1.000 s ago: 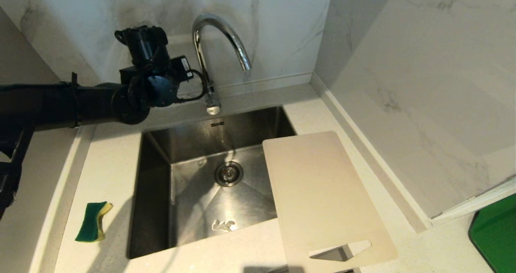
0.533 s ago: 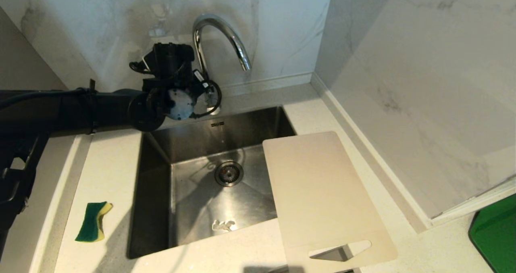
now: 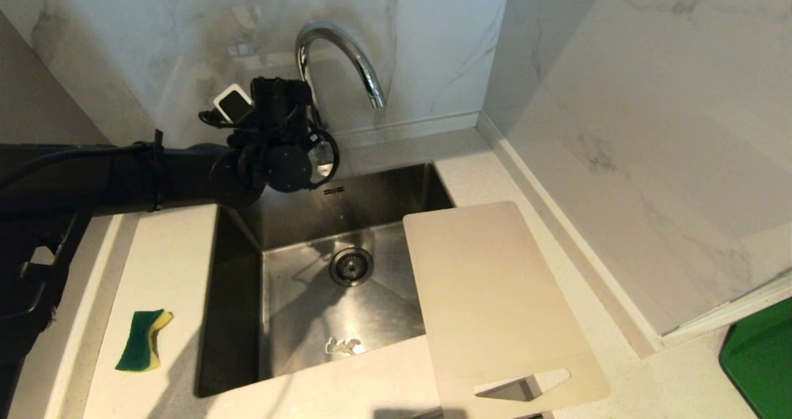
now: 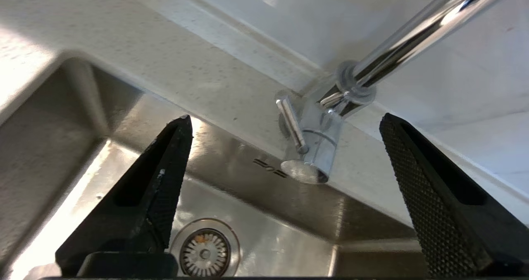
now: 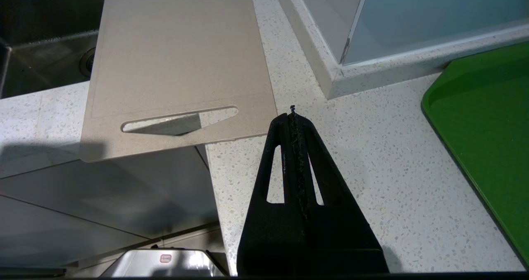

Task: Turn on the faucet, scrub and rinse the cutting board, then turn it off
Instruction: Turn on the tap

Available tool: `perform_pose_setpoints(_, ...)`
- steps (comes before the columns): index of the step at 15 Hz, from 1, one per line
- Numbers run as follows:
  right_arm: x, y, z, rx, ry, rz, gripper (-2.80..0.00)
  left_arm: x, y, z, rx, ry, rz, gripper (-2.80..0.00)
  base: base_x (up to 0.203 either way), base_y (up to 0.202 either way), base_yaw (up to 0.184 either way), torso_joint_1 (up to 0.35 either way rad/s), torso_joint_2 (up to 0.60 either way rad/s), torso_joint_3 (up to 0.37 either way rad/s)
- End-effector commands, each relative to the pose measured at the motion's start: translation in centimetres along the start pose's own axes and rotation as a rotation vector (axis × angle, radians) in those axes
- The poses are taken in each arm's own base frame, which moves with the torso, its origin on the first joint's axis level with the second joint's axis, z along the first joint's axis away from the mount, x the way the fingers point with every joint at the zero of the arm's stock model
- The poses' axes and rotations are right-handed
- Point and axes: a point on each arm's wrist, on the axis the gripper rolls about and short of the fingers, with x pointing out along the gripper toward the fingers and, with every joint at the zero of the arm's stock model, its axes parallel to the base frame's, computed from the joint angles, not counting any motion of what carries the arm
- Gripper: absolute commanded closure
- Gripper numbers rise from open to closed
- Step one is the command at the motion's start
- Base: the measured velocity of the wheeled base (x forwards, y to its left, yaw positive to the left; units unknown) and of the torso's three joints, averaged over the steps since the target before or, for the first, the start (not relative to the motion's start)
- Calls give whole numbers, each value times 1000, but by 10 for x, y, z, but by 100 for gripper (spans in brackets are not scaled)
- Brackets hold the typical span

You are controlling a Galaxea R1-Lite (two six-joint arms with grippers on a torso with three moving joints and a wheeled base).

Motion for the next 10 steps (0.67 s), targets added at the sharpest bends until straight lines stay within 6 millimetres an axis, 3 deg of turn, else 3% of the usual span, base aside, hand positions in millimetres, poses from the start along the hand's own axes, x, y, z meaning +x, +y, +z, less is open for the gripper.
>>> perform_pose_setpoints(1, 0, 0, 0, 0, 0, 1, 0, 5, 2, -9, -3, -35, 42, -280, 0, 0, 0, 0, 0, 0)
perform_pose_setpoints(10, 0, 0, 0, -1, 1, 1, 0, 14, 4, -44, -19, -96, 86, -280, 0, 0, 0, 0, 0, 0)
